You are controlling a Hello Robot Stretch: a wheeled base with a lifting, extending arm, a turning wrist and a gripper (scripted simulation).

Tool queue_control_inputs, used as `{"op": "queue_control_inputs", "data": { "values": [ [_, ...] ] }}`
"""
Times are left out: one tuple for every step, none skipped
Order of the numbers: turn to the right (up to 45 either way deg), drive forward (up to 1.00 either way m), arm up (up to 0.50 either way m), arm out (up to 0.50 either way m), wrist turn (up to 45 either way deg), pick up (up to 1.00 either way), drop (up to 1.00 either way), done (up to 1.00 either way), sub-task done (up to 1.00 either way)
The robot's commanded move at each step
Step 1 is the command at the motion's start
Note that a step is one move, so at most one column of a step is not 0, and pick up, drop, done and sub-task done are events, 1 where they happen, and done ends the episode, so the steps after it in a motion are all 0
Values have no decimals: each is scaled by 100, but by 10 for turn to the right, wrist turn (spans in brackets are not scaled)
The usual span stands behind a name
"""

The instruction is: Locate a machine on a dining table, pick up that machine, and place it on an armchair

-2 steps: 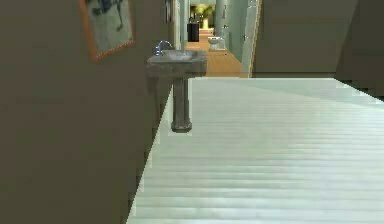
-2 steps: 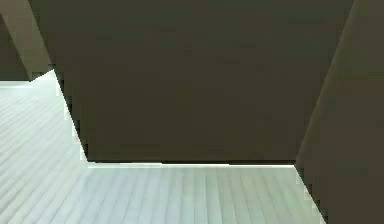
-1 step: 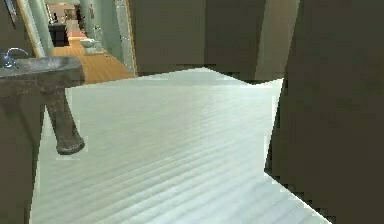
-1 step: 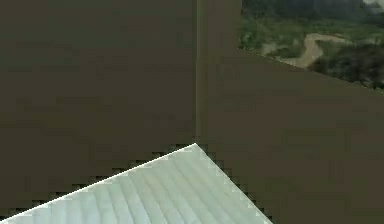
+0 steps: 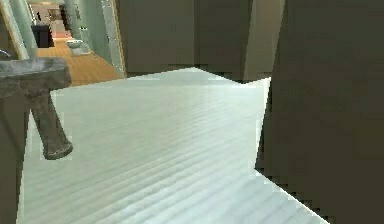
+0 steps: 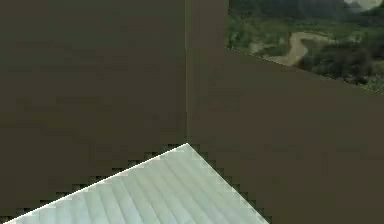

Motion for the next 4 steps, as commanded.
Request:
{"op": "queue_control_inputs", "data": {
  "values": [
    [0,100,0,0,0,0,0,0,0],
    [0,45,0,0,0,0,0,0,0],
    [90,0,0,0,0,0,0,0,0],
    [0,45,0,0,0,0,0,0,0]
  ]
}}
